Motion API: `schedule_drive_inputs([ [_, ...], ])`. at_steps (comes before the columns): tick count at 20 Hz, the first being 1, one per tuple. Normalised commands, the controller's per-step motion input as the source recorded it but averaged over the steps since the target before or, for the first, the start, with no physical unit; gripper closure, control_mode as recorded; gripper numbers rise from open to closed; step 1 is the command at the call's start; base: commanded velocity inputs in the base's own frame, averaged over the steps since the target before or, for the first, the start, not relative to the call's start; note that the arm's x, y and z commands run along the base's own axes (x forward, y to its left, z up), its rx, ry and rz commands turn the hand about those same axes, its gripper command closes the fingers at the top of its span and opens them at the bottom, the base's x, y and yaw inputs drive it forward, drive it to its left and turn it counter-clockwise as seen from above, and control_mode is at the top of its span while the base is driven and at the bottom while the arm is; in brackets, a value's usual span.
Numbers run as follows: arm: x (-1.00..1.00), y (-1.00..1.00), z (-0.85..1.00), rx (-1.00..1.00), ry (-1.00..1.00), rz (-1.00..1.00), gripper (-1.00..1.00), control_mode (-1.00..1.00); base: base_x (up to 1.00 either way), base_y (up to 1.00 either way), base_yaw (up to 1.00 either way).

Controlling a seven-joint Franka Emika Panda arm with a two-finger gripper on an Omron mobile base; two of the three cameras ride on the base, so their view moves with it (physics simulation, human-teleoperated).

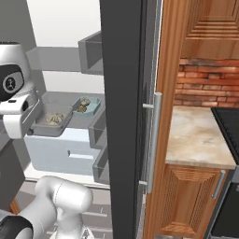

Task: Place two dumplings into each of the tupperware containers and then place the containers in the fridge.

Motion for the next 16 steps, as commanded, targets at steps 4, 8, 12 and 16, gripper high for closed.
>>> schedule_drive_inputs([
  [4, 0.05, -0.02, -0.04, 0.00, -0.01, 0.00, 1.00, -1.00, 0.28, -0.07, 0.00],
  [8, -0.10, -0.16, 0.00, 0.00, -0.23, 0.00, 1.00, -1.00, 0.00, 0.00, 0.00],
  [12, -0.15, -0.09, 0.04, 0.00, -0.46, 0.01, 1.00, -1.00, 0.00, 0.00, 0.00],
  [16, -0.23, -0.04, 0.11, 0.00, -0.55, 0.00, 1.00, -1.00, 0.00, 0.00, 0.00],
])
